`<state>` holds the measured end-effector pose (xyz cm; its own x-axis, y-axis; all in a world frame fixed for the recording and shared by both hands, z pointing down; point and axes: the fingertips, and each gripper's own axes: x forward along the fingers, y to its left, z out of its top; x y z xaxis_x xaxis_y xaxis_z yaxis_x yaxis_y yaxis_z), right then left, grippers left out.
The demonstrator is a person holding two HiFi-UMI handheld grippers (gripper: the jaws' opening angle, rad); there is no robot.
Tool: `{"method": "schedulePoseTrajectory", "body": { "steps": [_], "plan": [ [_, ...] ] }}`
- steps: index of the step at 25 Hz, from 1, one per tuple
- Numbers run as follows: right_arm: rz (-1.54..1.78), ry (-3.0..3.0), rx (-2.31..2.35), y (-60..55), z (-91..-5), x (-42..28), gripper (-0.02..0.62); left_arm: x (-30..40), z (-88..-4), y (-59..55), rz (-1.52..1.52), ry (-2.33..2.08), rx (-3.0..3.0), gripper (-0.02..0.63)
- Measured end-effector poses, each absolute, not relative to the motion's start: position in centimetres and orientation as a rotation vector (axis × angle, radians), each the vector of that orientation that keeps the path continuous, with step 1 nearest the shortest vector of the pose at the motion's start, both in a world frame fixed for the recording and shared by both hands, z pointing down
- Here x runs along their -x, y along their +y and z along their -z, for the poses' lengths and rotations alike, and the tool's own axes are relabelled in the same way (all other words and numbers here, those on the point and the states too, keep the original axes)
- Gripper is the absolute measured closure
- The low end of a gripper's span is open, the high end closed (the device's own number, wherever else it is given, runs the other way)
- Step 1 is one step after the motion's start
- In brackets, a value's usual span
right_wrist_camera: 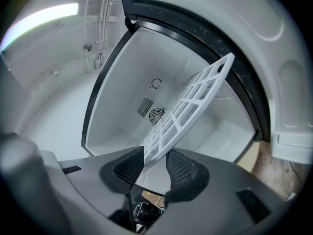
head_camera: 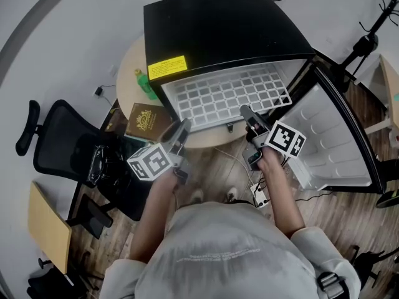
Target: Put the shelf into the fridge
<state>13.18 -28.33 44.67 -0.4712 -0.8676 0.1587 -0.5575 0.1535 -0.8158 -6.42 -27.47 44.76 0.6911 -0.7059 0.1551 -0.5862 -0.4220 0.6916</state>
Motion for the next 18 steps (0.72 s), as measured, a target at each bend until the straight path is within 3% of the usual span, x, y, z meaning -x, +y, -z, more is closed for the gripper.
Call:
{"method": "schedulePoseTrajectory", "body": {
  "steps": [18],
  "plan": [
    [1.256, 2.212, 1.260, -27.0, -45.1, -13.8, 0.476, 3.1, -45.7, -24.4, 0.237, -1.039, -2.124, 0.492]
  ]
}}
